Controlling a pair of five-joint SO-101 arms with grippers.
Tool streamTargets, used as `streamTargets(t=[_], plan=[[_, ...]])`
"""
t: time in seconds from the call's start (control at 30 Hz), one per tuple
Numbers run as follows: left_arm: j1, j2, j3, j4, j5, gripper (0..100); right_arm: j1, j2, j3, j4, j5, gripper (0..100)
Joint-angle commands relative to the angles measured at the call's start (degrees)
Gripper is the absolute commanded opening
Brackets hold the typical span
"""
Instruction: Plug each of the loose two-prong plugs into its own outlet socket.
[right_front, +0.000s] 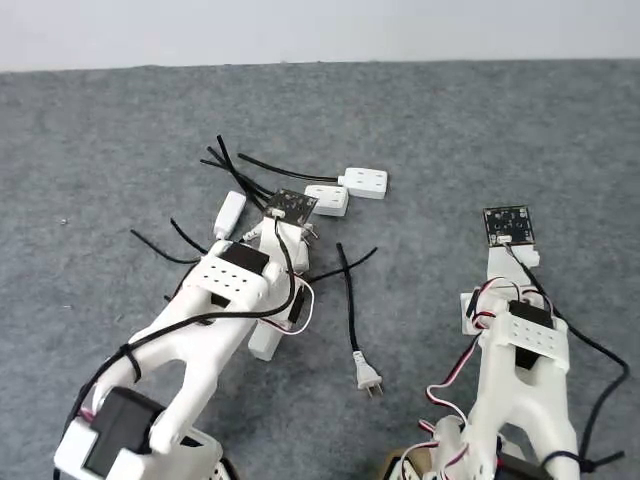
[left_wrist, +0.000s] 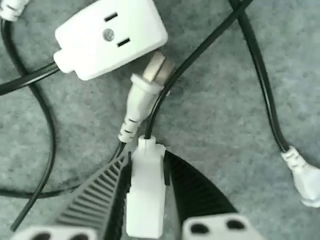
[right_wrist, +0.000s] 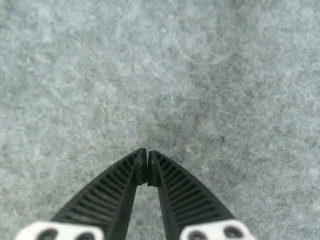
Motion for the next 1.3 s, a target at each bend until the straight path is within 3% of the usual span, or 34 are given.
streamTargets(t=[0.0,0.3,0.47,0.53,0.73,0.83,0.97,1.03,1.13,1.27], plan=[[1.0,-6.4,-0.5,0.3,-1.3,1,-0.6,-0.1,-1.2,0.0,0.6,0.9],[6.1,-24.1,11.1,0.4,-1.4,1,-0.6,-0.1,-1.2,0.0,0.6,0.9],[12.4,-28.5,14.5,0.5,10.0,1,-0.6,-0.1,-1.2,0.0,0.6,0.9],[11.7,-29.5,14.5,0.4,8.8,1,-0.5,-0.1,-1.2,0.0,0.6,0.9],[7.4,-30.0,19.4,-0.5,-8.3,2,-0.4,-0.1,-1.2,0.0,0.6,0.9],[1.6,-30.2,22.1,-2.5,-16.8,5,-0.5,-0.1,-1.2,0.0,0.6,0.9],[-11.3,-30.2,21.0,-6.7,-44.3,15,-0.6,-0.1,-1.2,0.0,0.6,0.9],[-15.0,-29.7,20.9,-7.3,-52.9,18,-0.6,-0.1,-1.1,0.0,0.6,0.9],[-16.9,-29.9,21.6,-7.0,-59.4,20,-0.6,-0.1,-1.1,0.0,0.6,0.9],[-16.7,-29.6,23.4,-7.1,-62.9,20,-0.6,-0.1,-1.1,0.0,0.6,0.9]])
